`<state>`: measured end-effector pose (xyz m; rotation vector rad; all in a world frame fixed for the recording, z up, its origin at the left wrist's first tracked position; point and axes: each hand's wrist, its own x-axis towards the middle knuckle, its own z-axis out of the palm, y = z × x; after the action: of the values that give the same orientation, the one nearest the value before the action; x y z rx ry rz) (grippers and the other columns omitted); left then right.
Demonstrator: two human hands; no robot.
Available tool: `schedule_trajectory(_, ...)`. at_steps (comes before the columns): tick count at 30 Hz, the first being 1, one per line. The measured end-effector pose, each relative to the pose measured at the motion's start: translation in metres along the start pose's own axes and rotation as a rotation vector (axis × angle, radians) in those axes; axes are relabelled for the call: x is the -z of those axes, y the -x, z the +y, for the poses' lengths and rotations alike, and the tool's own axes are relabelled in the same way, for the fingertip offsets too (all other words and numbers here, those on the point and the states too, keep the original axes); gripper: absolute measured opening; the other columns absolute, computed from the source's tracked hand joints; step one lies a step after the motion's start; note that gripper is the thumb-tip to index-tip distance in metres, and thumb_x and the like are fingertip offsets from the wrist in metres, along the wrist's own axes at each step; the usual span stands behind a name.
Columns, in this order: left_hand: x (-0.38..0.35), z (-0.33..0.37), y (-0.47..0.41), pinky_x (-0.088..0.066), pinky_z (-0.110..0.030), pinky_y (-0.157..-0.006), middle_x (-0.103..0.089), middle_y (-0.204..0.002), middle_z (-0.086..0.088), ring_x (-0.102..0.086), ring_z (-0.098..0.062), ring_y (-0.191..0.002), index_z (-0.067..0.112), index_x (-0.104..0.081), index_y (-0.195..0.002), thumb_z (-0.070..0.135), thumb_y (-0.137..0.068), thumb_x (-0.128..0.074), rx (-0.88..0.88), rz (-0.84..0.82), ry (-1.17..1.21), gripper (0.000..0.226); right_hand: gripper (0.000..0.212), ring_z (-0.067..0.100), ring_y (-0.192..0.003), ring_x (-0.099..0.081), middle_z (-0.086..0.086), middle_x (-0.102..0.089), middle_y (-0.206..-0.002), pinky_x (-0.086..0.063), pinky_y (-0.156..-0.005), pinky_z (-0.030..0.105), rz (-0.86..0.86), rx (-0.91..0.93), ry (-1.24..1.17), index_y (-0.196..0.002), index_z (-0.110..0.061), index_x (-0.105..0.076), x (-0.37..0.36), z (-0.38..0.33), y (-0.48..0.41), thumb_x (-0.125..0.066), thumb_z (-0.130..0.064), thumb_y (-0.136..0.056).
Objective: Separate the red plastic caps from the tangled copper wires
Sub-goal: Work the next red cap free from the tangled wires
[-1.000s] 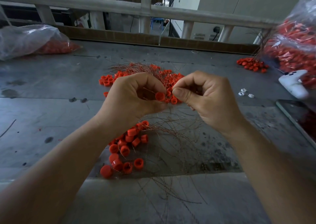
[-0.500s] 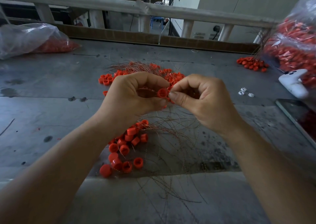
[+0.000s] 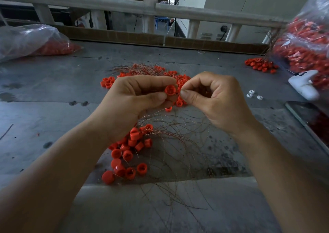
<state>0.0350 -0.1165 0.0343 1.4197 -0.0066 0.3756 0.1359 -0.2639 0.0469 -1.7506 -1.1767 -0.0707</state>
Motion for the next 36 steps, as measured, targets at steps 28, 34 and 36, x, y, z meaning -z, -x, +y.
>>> schedule_trajectory(28,0.000,-0.001,0.001,-0.054,-0.019,-0.068,-0.073,-0.083,-0.004,-0.070,-0.013,-0.077,0.016,-0.076,-0.084,0.011,-0.065,-0.066,-0.044,-0.104,0.068,0.022,0.025,0.006,-0.053,-0.049,-0.001,-0.053,-0.065,-0.043,-0.048,0.020,-0.088,-0.157,-0.284,-0.082,-0.018,-0.048,0.003,0.000,0.000,-0.061,0.004,-0.079)
schedule_trajectory(34,0.000,-0.005,0.001,-0.054,-0.019,-0.068,-0.072,-0.084,-0.007,-0.069,-0.015,-0.079,0.011,-0.074,-0.086,0.009,-0.068,-0.063,0.002,-0.162,0.119,0.021,0.034,0.003,-0.051,-0.048,-0.002,-0.052,-0.065,-0.043,-0.047,0.020,-0.179,-0.200,-0.297,-0.080,-0.016,-0.046,-0.010,0.003,0.002,-0.054,0.017,-0.077)
schedule_trajectory(36,-0.001,-0.006,0.000,-0.055,-0.020,-0.068,-0.073,-0.084,-0.008,-0.070,-0.015,-0.078,0.010,-0.074,-0.086,0.006,-0.069,-0.062,0.011,-0.139,0.143,0.021,0.030,0.003,-0.051,-0.051,-0.002,-0.054,-0.064,-0.045,-0.048,0.020,-0.162,-0.200,-0.294,-0.080,-0.016,-0.047,-0.008,0.004,0.000,-0.060,0.011,-0.079)
